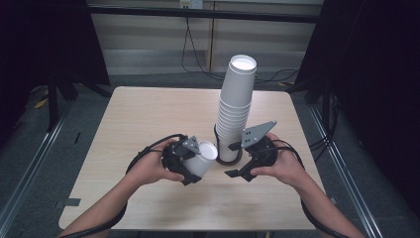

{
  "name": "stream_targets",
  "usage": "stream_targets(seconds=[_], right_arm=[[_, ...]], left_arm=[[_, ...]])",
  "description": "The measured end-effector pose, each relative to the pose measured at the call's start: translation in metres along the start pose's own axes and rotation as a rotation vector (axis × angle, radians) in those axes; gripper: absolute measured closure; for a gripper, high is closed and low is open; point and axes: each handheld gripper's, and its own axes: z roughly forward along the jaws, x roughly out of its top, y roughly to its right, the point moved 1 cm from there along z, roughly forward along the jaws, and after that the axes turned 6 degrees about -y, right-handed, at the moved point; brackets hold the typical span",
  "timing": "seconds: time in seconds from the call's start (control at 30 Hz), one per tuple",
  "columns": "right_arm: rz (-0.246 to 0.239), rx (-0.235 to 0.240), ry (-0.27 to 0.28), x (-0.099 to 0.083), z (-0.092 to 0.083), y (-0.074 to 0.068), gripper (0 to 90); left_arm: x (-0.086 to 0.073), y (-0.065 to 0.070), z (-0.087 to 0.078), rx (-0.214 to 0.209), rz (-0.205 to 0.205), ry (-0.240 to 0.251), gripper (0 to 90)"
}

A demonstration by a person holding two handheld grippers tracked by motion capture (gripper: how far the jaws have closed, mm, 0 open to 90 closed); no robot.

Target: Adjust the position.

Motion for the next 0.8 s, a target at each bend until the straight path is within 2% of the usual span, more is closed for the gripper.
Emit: stream_targets(seconds=[0.23,0.37,0.4,0.53,0.57,0.63,0.7,0.8], right_arm=[[-0.019,0.022,-0.023,0.006,0.001,-0.001,15.9],[-0.036,0.030,-0.032,0.011,0.003,-0.002,15.8],[-0.038,0.032,-0.035,0.012,0.003,-0.003,15.8],[-0.035,0.043,-0.050,0.015,0.007,-0.004,15.9],[-0.039,0.047,-0.052,0.016,0.008,-0.004,15.9],[-0.042,0.056,-0.057,0.017,0.011,-0.004,15.8],[-0.039,0.061,-0.078,0.018,0.014,-0.005,15.8],[-0.055,0.068,-0.090,0.021,0.016,-0.005,15.8]], left_arm=[[0.006,0.001,0.001,0.002,0.012,-0.020,16.3],[0.009,0.003,0.003,0.003,0.031,-0.052,16.4],[0.010,0.004,0.005,0.005,0.025,-0.052,16.3],[0.014,0.006,0.007,-0.001,0.052,-0.064,16.3],[0.014,0.008,0.008,-0.003,0.044,-0.063,16.3],[0.016,0.008,0.010,-0.006,0.067,-0.085,16.4],[0.017,0.010,0.011,-0.008,0.066,-0.090,16.3],[0.020,0.011,0.012,-0.012,0.083,-0.106,16.3]])
